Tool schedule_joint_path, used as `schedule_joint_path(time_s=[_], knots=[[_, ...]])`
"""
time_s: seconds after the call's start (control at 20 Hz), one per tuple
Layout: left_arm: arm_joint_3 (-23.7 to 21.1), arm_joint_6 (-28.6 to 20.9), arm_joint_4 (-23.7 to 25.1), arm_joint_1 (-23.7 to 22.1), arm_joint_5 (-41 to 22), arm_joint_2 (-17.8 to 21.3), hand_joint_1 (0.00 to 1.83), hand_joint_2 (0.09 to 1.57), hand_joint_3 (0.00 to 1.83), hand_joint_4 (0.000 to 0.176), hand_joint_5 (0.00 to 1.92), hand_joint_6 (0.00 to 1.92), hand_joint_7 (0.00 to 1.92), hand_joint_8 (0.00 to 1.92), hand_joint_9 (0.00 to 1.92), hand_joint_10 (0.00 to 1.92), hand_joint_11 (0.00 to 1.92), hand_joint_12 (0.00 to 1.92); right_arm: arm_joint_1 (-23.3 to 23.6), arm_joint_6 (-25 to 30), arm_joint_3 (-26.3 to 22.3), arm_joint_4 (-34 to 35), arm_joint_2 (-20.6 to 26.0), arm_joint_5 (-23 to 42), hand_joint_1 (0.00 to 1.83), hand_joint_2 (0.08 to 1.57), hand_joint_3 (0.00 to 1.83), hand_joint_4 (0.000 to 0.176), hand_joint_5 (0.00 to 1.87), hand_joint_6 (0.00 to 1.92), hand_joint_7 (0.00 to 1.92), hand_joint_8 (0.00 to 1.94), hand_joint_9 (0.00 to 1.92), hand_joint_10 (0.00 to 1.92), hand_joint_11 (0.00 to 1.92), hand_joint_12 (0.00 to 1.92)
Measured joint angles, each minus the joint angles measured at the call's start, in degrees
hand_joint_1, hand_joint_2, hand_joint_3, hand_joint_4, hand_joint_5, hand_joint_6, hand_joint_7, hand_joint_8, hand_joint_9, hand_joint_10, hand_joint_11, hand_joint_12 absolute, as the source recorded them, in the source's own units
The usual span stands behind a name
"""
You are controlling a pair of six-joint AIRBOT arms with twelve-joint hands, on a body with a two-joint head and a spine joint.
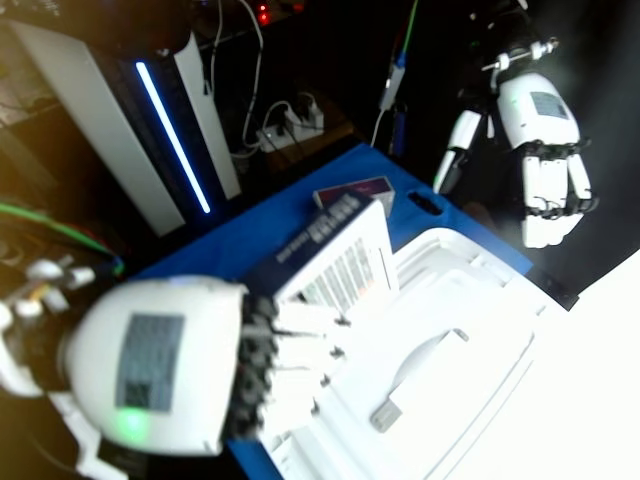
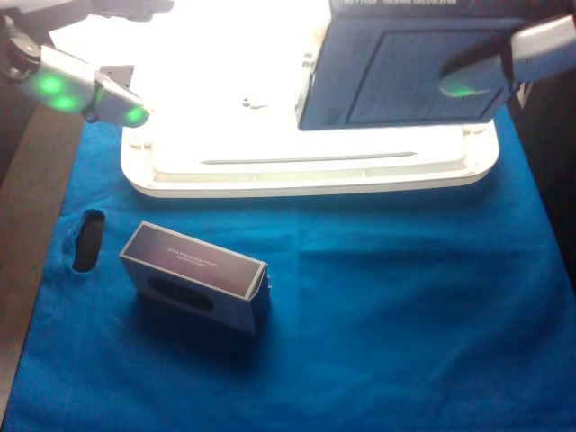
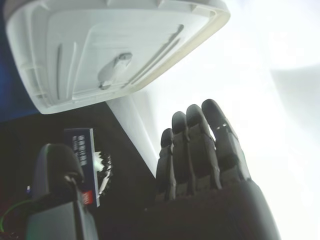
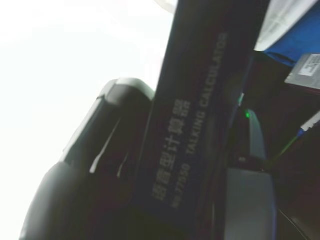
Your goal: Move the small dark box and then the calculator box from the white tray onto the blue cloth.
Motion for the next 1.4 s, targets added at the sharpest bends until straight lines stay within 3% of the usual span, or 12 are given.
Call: schedule_joint_path(time_s=[0.1,0.2,0.35,0.5,0.85,1.0,1.05,1.1,1.2,1.3,1.35,1.4], knots=[[0.0,0.2,-0.1,0.3,0.0,-0.1,0.7,0.92,0.0,0.05,0.18,0.0,0.33,0.0,0.28,0.0,0.0,0.73,0.0,0.0,-1.6,-1.2,0.4,0.2,1.13,1.17,0.0,0.0,0.87,1.14,1.04,1.18,1.06,1.61,1.02,1.86],[0.1,0.4,-1.1,0.4,0.0,-0.1,0.7,0.91,0.0,0.038,0.18,0.0,0.33,0.0,0.27,0.0,0.0,0.71,0.0,0.1,-2.6,-1.8,0.9,0.5,1.13,1.18,0.0,0.0,0.85,1.17,1.04,1.2,1.06,1.67,1.05,1.92],[0.2,0.4,-1.6,1.2,0.2,-0.1,0.67,0.92,0.0,0.068,0.16,0.0,0.32,0.0,0.25,0.0,0.0,0.67,0.0,0.0,-3.1,-2.6,1.1,0.5,1.14,1.14,0.0,0.0,0.93,1.04,1.09,1.07,1.05,1.59,0.97,1.89],[0.2,0.4,-2.0,1.3,0.2,-0.1,0.66,0.92,0.0,0.078,0.17,0.0,0.32,0.0,0.26,0.01,0.0,0.7,0.0,0.1,-4.7,-4.5,1.9,0.7,1.14,1.14,0.0,0.0,0.92,1.05,1.14,0.89,1.1,1.45,1.02,1.82],[0.2,0.4,-2.0,1.4,0.2,-0.1,0.64,0.92,0.0,0.068,0.17,0.0,0.33,0.0,0.27,0.01,0.0,0.7,-2.9,0.1,-6.6,-4.8,3.6,0.8,1.14,1.15,0.0,0.0,0.91,1.08,1.14,0.87,1.1,1.44,1.02,1.79],[0.2,0.4,-2.3,1.8,0.1,-0.1,0.65,0.93,0.0,0.076,0.17,0.0,0.33,0.0,0.27,0.0,0.0,0.66,-4.4,0.1,-6.7,-4.6,3.8,0.8,1.14,1.15,0.0,0.0,0.92,1.06,1.2,0.75,1.14,1.39,1.02,1.79],[0.2,0.4,-2.3,2.1,0.1,-0.1,0.65,0.92,0.0,0.088,0.17,0.0,0.34,0.01,0.27,0.0,0.0,0.66,-5.1,0.1,-6.7,-4.6,3.8,0.7,1.15,1.13,0.0,0.0,0.95,1.01,1.22,0.75,1.14,1.4,1.03,1.79],[0.2,0.4,-2.3,2.2,0.2,-0.1,0.64,0.93,0.0,0.081,0.17,0.0,0.34,0.0,0.27,0.0,0.0,0.71,-5.5,0.1,-6.7,-4.8,3.8,0.5,1.15,1.13,0.0,0.0,0.95,1.01,1.21,0.77,1.12,1.45,1.02,1.83],[0.2,0.4,-3.1,2.8,-0.1,-0.1,0.65,0.92,0.0,0.094,0.17,0.0,0.35,0.0,0.27,0.0,0.0,0.73,-6.3,0.1,-6.7,-4.9,3.8,-0.3,1.14,1.15,0.0,0.0,0.92,1.06,1.17,0.89,1.09,1.54,0.99,1.89],[0.0,0.4,-3.1,3.1,0.2,-0.1,0.66,0.93,0.0,0.085,0.17,0.0,0.35,0.0,0.27,0.0,0.0,0.7,-6.5,0.1,-6.7,-5.0,3.8,-0.9,1.15,1.13,0.0,0.0,0.95,1.01,1.22,0.85,1.14,1.48,1.0,1.89],[0.0,0.4,-3.1,3.1,0.2,-0.1,0.67,0.94,0.0,0.071,0.16,0.0,0.34,0.0,0.28,0.0,0.0,0.74,-6.8,0.1,-6.7,-5.0,3.7,-1.1,1.15,1.12,0.0,0.0,0.97,0.98,1.24,0.8,1.13,1.46,0.93,1.9],[0.0,0.4,-3.6,3.1,0.0,0.0,0.67,0.94,0.0,0.068,0.16,0.0,0.35,0.0,0.28,0.0,0.0,0.77,-6.9,0.1,-6.7,-5.0,3.7,-1.3,1.16,1.11,0.0,0.0,0.99,0.95,1.27,0.74,1.11,1.45,0.9,1.91]])
